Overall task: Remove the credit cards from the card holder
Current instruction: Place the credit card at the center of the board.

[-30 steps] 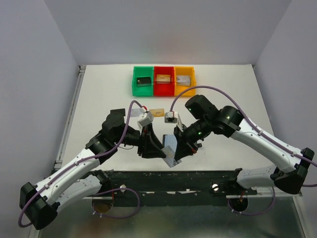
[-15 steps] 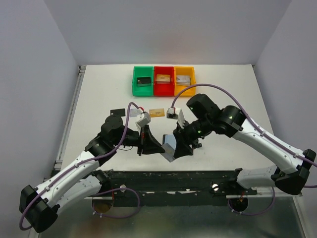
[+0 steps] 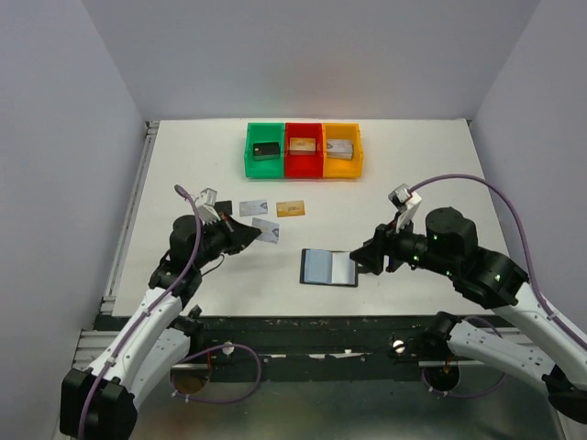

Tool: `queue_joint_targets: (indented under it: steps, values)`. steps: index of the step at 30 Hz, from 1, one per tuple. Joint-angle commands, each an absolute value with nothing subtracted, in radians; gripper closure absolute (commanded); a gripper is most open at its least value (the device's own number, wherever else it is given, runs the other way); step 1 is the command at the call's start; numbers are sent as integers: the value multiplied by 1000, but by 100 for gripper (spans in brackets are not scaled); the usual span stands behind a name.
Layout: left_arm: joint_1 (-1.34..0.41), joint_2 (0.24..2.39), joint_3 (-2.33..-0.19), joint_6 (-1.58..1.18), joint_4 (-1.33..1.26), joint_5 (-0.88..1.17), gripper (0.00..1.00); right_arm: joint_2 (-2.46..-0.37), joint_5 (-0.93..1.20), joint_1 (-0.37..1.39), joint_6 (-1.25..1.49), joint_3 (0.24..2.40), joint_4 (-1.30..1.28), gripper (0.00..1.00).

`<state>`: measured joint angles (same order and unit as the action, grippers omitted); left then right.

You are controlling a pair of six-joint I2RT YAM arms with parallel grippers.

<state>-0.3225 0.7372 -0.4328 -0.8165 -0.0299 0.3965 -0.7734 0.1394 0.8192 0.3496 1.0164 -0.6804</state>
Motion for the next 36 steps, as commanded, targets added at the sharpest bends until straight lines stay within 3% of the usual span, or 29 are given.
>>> queue_joint_targets:
  steps: [1,21,36]
  values:
    - [-255,825,-382,-956,-127,259,100,-684,64,822,466,844,-471,39]
    - [-107,1387,-439,-949,-547,394,100,-730,236,825,495,762,-440,39]
    - [-101,1480,-463,-928,-540,411,100,-744,206,824,482,765,-454,37]
